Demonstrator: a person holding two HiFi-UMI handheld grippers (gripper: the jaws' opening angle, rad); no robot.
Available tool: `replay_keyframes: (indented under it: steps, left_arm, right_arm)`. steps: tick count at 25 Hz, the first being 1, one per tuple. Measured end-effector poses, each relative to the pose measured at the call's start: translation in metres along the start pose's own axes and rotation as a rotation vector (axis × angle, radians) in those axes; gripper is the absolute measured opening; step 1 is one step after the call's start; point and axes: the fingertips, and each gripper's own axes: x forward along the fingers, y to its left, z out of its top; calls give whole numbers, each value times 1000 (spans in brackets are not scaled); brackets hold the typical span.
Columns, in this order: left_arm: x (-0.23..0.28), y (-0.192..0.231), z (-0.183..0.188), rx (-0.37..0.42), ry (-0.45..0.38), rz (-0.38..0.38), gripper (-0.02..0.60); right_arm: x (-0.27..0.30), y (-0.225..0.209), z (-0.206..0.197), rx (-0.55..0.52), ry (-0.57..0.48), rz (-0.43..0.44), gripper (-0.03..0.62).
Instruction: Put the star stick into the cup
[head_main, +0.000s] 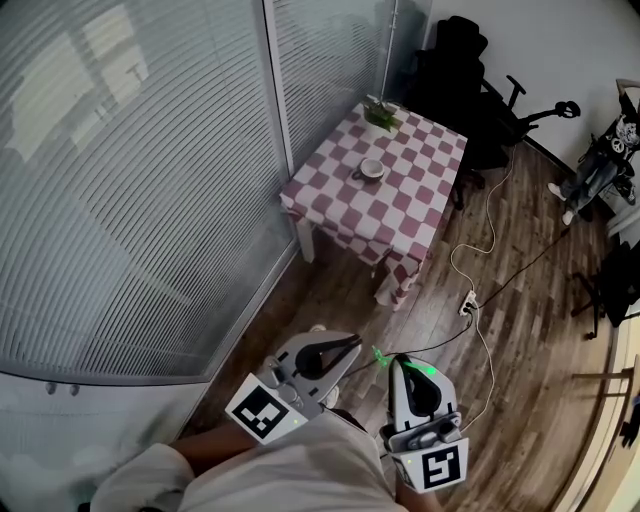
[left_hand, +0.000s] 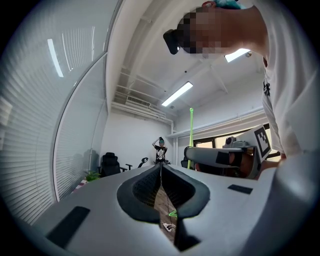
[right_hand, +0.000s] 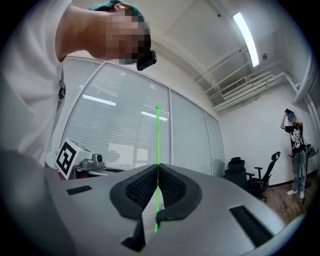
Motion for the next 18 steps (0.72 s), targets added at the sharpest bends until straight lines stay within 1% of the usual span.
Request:
replay_keyframes:
  steps: [3, 6, 8, 11, 18]
  left_arm:
    - [4, 8, -3, -6, 1, 0, 38]
    - [12, 17, -2, -2, -5, -7, 38]
    - [17, 24, -2, -4, -10, -10, 38]
    - [25, 35, -3, -7, -14, -11, 38]
    - [46, 70, -4, -18, -14, -17, 38]
  right_arm:
    - [9, -4, -4, -2, 6, 3, 32]
    - [21, -10, -4, 31, 10, -15, 32]
    - [28, -14, -7, 20, 15, -10, 32]
    - [42, -21, -13, 34, 30, -6, 32]
    - [77, -40, -17, 20, 23, -11, 32]
